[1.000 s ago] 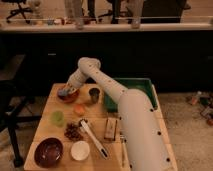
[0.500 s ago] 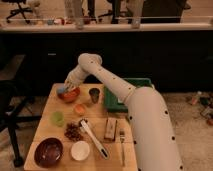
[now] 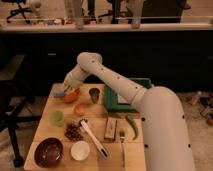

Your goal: Place sponge in purple bowl

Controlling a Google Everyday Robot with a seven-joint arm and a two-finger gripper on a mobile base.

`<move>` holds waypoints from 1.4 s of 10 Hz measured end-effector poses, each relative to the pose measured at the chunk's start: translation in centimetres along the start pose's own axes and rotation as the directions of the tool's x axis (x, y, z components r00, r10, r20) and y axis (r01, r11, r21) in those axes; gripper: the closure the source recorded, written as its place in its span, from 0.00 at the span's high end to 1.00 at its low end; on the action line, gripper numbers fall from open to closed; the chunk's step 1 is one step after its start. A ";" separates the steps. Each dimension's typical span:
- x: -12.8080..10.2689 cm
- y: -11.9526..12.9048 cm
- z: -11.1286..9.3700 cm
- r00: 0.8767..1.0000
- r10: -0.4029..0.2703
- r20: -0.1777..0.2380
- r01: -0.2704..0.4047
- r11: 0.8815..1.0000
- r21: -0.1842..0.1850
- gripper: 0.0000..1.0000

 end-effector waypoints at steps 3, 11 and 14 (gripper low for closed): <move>-3.0 0.9 -1.2 0.999 -0.023 0.033 0.023 1.000 0.000 0.00; -10.3 4.5 -1.6 0.991 -0.035 0.126 0.034 0.999 0.009 0.00; -10.3 4.5 -1.5 0.991 -0.036 0.127 0.035 0.999 0.009 0.00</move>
